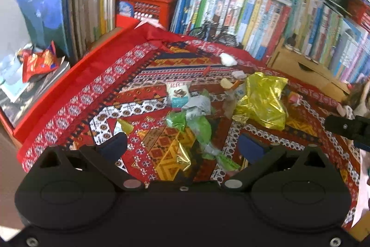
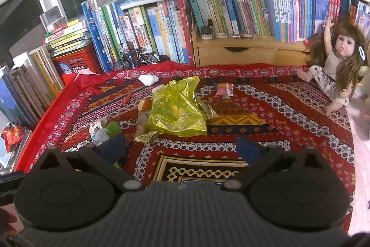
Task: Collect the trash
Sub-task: 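Grasp the green plastic wrapper with the left tool while the right tool grasps the gold foil bag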
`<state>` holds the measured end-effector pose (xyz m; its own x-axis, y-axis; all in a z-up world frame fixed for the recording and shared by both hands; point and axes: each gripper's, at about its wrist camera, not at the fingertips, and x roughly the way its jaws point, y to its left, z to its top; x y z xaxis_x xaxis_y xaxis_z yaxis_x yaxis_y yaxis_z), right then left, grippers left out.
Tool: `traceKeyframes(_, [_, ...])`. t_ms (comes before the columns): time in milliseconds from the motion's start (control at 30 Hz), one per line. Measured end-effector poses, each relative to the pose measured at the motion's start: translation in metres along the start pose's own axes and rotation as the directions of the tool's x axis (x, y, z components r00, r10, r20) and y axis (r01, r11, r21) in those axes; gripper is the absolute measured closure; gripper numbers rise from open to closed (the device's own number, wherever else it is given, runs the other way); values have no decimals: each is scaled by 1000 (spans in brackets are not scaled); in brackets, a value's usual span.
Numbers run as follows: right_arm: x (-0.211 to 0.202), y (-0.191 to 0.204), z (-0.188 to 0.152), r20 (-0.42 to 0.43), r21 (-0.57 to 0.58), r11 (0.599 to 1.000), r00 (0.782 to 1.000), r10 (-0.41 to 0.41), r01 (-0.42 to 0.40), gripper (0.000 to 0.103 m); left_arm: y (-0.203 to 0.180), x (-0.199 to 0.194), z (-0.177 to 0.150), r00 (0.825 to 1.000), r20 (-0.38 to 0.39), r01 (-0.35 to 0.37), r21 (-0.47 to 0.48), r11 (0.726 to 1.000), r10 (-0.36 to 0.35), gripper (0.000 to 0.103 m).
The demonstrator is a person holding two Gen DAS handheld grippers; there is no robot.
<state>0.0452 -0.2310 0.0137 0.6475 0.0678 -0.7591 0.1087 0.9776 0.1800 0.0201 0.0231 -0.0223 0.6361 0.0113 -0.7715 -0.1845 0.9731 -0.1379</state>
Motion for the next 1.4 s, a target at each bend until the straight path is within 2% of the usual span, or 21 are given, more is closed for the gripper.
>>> traceKeyframes(133, [18,-7,10,-35,11,1000,999,1,-1,3,5,10,0,1000,-24,15,-59,998,-17,7])
traceKeyframes(233, [33,-10,20,-40,1,1000,999,1,-1,8,10,21,0,997,-54,55,-136,989,-63,17])
traceKeyframes(300, [45,-12,27,-55,5,1000,998,11,-11,12,10,31,0,993,-76,78,-171,982,-92,28])
traceKeyframes(333, [52,-13,30,-64,8,1000,998,17,-17,15,8,35,0,992,-83,82,-177,981,-98,30])
traceKeyframes(467, [76,-19,40,-97,11,999,995,33,-32,22,-6,60,0,991,-115,49,-165,985,-68,32])
traceKeyframes(633, [98,-27,45,-135,-5,999,990,46,-47,26,-25,99,7,985,-156,47,-160,986,-73,43])
traceKeyframes(767, [117,-31,51,-159,-34,998,986,47,-53,27,-40,134,5,979,-204,-14,-139,990,-14,44])
traceKeyframes(833, [127,-32,54,-172,-47,997,984,55,-64,27,-43,150,1,971,-237,-27,-166,986,-13,52])
traceKeyframes(867, [132,-31,56,-178,-54,996,982,59,-69,27,-43,157,-2,968,-249,-26,-188,982,-22,60])
traceKeyframes(900, [138,-30,57,-185,-63,995,981,64,-76,27,-43,164,-4,963,-265,-19,-218,976,-40,74])
traceKeyframes(933, [143,-28,57,-193,-70,994,979,71,-85,27,-42,169,-7,959,-278,-16,-243,970,-53,80])
traceKeyframes(1000, [155,-24,58,-215,-79,991,973,88,-107,27,-42,168,-9,963,-264,-25,-271,962,-50,81])
traceKeyframes(1067, [167,-18,58,-235,-93,987,966,107,-132,26,-44,157,-8,973,-229,-26,-247,969,-32,81])
traceKeyframes(1233, [198,9,59,-257,-162,971,958,130,-175,24,-45,135,-4,977,-213,-44,-216,975,-3,81])
traceKeyframes(1400, [221,31,58,-278,-210,954,948,153,-215,13,-37,123,-7,980,-200,-67,-234,970,19,81])
